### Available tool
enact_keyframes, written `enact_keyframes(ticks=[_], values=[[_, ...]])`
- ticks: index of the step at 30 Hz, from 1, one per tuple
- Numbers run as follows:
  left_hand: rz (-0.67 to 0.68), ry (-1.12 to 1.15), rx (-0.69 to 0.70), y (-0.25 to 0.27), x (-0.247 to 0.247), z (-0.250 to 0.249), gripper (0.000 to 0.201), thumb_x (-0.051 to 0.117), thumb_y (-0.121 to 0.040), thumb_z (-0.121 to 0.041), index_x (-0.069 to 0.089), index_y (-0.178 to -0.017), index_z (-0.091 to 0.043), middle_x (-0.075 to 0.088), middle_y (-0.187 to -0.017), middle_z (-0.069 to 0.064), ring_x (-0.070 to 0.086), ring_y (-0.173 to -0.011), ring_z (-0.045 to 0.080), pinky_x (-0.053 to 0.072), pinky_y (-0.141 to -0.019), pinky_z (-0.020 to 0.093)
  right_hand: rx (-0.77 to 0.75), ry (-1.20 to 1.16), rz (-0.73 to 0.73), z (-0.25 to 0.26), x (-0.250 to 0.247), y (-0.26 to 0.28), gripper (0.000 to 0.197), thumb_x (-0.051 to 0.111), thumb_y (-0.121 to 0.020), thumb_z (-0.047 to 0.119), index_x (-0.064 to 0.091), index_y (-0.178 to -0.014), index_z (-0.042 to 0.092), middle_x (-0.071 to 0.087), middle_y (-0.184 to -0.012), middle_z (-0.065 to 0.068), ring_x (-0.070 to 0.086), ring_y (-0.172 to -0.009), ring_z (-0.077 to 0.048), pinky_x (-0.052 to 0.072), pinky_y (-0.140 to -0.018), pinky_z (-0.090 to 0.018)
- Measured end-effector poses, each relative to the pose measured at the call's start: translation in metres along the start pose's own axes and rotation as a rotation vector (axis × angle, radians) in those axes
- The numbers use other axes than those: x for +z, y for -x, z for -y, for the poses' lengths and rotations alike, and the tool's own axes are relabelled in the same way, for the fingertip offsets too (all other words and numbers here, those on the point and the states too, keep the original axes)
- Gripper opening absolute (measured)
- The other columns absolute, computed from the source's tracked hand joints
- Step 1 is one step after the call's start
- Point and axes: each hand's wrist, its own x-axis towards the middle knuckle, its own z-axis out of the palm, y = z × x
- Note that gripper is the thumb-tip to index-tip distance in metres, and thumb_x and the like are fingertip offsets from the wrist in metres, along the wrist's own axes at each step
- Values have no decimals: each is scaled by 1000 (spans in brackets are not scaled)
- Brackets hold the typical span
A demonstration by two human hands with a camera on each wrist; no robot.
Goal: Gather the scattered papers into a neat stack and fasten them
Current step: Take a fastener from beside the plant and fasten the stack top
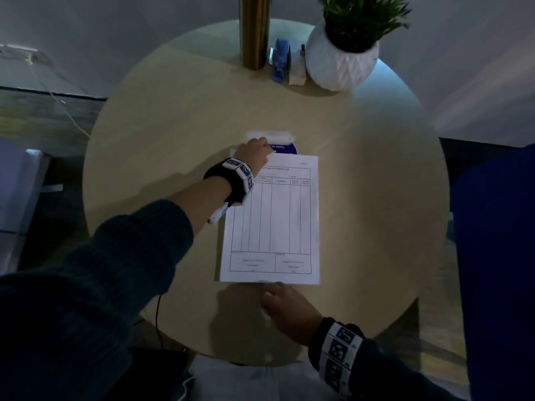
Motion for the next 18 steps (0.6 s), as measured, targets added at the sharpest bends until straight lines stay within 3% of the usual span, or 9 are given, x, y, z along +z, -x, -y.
enact_keyframes(ticks=[3,5,11,18], values=[[30,-36,-12,-4,-1,0,35,43,-93,-3,52,-126,-2,46,-129,19,42,-120,35,36,-93,45,82,-50,54,2,-6,-9,14,48,-88,5,61,-83,3,62,-96,-15,56,-85,-29,36,-66,-30],[50,-65,-35,-6,1,-1,37,43,-92,-2,49,-128,-2,43,-130,20,38,-122,35,34,-94,45,123,-69,81,4,-11,-11,17,44,-90,6,60,-87,2,61,-100,-16,56,-88,-30,36,-67,-30],[27,-105,-54,-10,9,-2,38,47,-89,-3,46,-127,-4,41,-129,19,38,-121,36,36,-94,45,150,-66,129,5,-18,-15,18,41,-90,4,59,-88,2,61,-100,-16,50,-80,-26,36,-66,-31],[146,-132,-18,-18,-8,-1,35,37,-96,-10,47,-130,-6,45,-133,16,41,-122,35,34,-97,44,172,-51,148,11,-18,-17,19,40,-92,4,59,-92,2,61,-101,-17,43,-75,-18,38,-64,-28]])
